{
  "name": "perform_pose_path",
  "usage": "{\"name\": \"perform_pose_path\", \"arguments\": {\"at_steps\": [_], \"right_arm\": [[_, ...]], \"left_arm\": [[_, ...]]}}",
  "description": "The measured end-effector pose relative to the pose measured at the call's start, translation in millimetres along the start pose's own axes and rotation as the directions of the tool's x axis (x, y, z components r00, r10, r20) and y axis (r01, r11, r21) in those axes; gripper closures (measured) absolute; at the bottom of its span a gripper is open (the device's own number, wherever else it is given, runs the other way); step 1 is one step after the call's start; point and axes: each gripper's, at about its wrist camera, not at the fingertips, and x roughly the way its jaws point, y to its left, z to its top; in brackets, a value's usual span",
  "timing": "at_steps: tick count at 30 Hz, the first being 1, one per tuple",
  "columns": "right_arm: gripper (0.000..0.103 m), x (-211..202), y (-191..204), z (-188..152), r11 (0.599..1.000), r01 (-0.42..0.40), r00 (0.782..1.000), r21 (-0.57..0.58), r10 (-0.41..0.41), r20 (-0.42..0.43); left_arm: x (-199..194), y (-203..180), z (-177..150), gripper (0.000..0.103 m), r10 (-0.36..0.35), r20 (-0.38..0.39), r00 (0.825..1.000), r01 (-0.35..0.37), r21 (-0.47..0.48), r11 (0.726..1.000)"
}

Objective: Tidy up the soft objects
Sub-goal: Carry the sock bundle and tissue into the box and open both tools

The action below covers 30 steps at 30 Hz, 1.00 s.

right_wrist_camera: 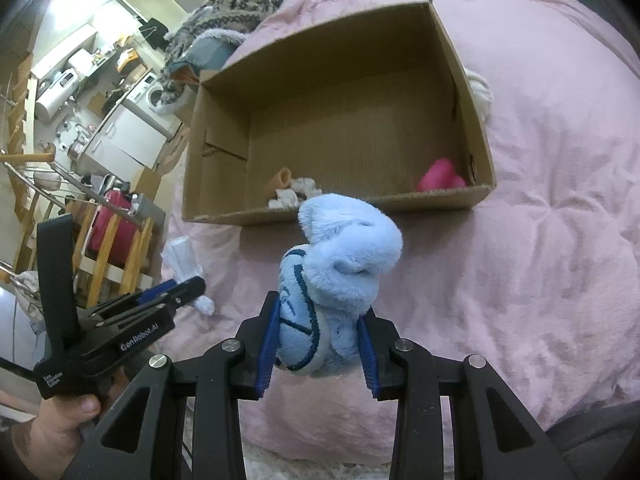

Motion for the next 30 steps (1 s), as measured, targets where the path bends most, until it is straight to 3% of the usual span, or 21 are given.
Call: {"name": "perform_pose_path", "arguments": {"at_steps": [6,11,18,30], "right_arm": [[0.065,0,1,-1,0.999,0.037,0.999,-0.022,-0.037,0.011],[0.065,-20,9,5,0.998,0.012,0.994,-0.058,-0.006,0.108],[0.065,-52,5,30,0.995,0.037,0.971,-0.091,-0.015,0.239],[0.065,-48,-14,82,0.997,0.053,0.954,-0.049,-0.036,0.299]], "left_arm": [[-18,7,11,0.080,0.021,0.101,0.995,-0.016,-0.054,0.998],[-36,12,19,0.080,0.015,0.162,0.987,-0.004,-0.069,0.998],[-63,4,50,0.080,-0.016,0.240,0.971,0.024,-0.031,0.999],[-47,-16,98,0.080,-0.022,0.318,0.948,0.006,0.052,0.999]]}}
